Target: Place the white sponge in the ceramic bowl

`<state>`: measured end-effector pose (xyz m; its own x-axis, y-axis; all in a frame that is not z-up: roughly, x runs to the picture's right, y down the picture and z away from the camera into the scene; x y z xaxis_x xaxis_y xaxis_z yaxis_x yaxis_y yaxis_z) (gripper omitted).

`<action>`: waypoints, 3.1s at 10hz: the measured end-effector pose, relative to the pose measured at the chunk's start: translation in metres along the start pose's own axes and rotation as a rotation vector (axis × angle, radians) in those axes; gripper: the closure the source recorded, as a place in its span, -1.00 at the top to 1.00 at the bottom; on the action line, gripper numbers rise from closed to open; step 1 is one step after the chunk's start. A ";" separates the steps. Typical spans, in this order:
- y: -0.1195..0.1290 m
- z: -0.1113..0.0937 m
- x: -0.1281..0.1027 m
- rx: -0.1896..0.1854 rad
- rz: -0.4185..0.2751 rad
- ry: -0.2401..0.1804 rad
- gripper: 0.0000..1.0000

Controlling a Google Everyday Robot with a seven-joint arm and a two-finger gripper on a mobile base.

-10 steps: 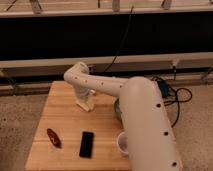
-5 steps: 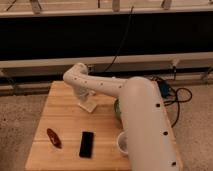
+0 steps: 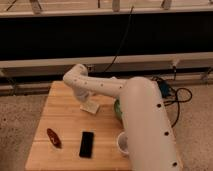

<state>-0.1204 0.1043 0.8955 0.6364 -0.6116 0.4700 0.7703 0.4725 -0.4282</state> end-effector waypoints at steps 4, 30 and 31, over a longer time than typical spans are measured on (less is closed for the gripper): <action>0.003 -0.012 -0.004 0.007 -0.017 0.006 -0.91; 0.030 -0.012 0.015 0.032 -0.071 -0.001 0.60; 0.029 -0.011 0.014 0.031 -0.074 -0.003 0.60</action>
<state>-0.0892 0.1024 0.8808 0.5775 -0.6439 0.5018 0.8163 0.4452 -0.3681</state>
